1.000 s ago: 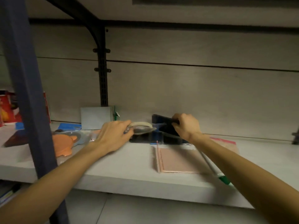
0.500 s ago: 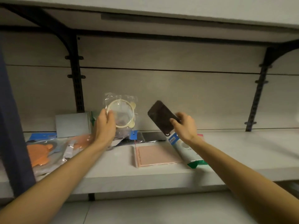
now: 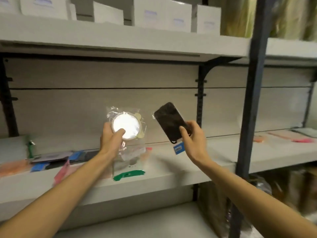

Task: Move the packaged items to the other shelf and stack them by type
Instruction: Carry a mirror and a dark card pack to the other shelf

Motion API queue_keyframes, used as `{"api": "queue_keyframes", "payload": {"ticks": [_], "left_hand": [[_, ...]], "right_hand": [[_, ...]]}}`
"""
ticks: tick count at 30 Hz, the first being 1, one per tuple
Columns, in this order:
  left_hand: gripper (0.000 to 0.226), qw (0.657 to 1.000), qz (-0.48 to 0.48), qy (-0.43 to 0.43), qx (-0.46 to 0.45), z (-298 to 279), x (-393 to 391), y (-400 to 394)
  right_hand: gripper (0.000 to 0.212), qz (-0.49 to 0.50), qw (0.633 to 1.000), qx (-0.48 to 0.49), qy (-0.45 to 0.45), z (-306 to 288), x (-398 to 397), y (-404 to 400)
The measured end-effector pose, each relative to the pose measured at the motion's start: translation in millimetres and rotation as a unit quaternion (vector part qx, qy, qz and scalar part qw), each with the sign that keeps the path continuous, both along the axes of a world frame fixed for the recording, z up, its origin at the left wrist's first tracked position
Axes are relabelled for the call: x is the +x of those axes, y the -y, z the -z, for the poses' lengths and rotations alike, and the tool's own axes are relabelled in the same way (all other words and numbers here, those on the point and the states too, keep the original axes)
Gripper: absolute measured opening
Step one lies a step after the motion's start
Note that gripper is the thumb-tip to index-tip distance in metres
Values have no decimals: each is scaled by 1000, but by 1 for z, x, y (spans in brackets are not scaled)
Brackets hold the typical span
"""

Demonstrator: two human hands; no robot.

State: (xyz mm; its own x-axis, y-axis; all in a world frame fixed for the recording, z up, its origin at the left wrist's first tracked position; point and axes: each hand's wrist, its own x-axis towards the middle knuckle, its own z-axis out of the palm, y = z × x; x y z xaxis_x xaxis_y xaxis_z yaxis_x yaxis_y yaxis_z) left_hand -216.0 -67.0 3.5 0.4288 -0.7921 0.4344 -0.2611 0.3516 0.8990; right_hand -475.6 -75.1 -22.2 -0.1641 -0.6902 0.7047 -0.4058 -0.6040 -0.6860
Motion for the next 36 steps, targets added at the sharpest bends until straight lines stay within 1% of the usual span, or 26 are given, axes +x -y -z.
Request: {"api": "queue_keyframes", "payload": {"ticks": [3, 7, 11, 15, 17, 20, 23, 25, 28, 30, 32, 33, 35, 36], "left_hand": [[27, 997, 18, 45, -63, 5, -75, -12], [21, 983, 59, 99, -143, 18, -167, -29], [23, 959, 93, 151, -222, 22, -253, -41], [27, 932, 160, 192, -261, 25, -328, -40], [28, 925, 196, 188, -265, 30, -363, -39], [31, 928, 249, 154, -232, 46, -410, -27], [32, 938, 291, 94, -162, 59, -455, -6], [36, 948, 295, 42, -110, 62, -484, 15], [42, 959, 282, -22, -5, 64, -520, 61], [37, 959, 272, -54, 58, 67, -542, 98], [34, 963, 244, -61, 98, 70, -563, 134], [36, 965, 229, -54, 114, 71, -571, 150], [46, 967, 207, -34, 142, 70, -586, 177], [52, 968, 202, -27, 148, 69, -592, 189]], "right_hand": [[16, 41, 998, -46, 1, 9, -69, -19], [13, 106, 989, -92, 41, 16, -157, -46], [14, 159, 980, -101, 70, 16, -232, -64], [15, 204, 972, -95, 74, 25, -292, -77], [17, 217, 968, -87, 87, 29, -320, -82], [18, 237, 964, -71, 95, 37, -359, -83], [19, 258, 961, -56, 78, 44, -394, -74], [21, 257, 963, -38, 74, 46, -416, -62], [21, 254, 962, 9, 96, 46, -445, -39], [19, 258, 959, 40, 108, 45, -465, -16], [16, 255, 957, 70, 122, 41, -487, 11], [14, 253, 955, 86, 126, 40, -497, 25], [9, 248, 954, 116, 122, 37, -518, 53], [11, 246, 954, 125, 117, 37, -528, 67]]}}
